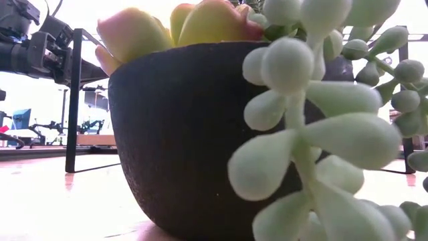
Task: Pick & Place candle stick holders
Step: Put the pink glass candle holder on the shelf
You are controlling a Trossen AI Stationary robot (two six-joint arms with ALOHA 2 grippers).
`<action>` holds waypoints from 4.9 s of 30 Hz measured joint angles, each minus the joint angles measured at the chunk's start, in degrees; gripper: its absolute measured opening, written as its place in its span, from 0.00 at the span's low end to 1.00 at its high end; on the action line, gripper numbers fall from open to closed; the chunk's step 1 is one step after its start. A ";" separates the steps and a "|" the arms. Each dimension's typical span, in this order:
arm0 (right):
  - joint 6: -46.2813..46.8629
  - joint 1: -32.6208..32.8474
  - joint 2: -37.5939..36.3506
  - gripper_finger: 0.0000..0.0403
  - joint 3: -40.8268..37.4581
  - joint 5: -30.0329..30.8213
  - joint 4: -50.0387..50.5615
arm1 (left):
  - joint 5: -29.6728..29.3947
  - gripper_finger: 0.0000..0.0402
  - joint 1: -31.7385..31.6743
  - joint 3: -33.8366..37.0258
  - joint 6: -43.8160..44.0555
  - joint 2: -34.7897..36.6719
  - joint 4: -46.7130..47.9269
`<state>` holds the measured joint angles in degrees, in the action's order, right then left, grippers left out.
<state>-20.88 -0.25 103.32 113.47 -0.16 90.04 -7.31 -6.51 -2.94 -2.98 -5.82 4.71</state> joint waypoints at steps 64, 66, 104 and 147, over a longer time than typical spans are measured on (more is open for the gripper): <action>-1.64 0.50 4.49 0.05 -11.61 -5.95 -7.58 | -0.01 0.06 0.00 0.00 0.00 0.00 0.00; -1.63 0.50 4.49 0.05 -12.19 -6.02 -7.76 | 0.00 0.06 0.00 0.00 0.00 0.00 0.00; -4.86 -1.27 8.51 0.05 -12.70 -6.33 -10.16 | -0.02 0.06 -0.01 0.01 0.00 0.00 0.00; -5.49 -1.27 8.54 0.19 -13.02 -6.51 -13.29 | -0.02 0.06 0.00 0.00 0.00 0.00 0.00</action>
<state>-26.37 -1.52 111.85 100.44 -6.68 76.75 -7.33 -6.51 -2.94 -2.98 -5.82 4.71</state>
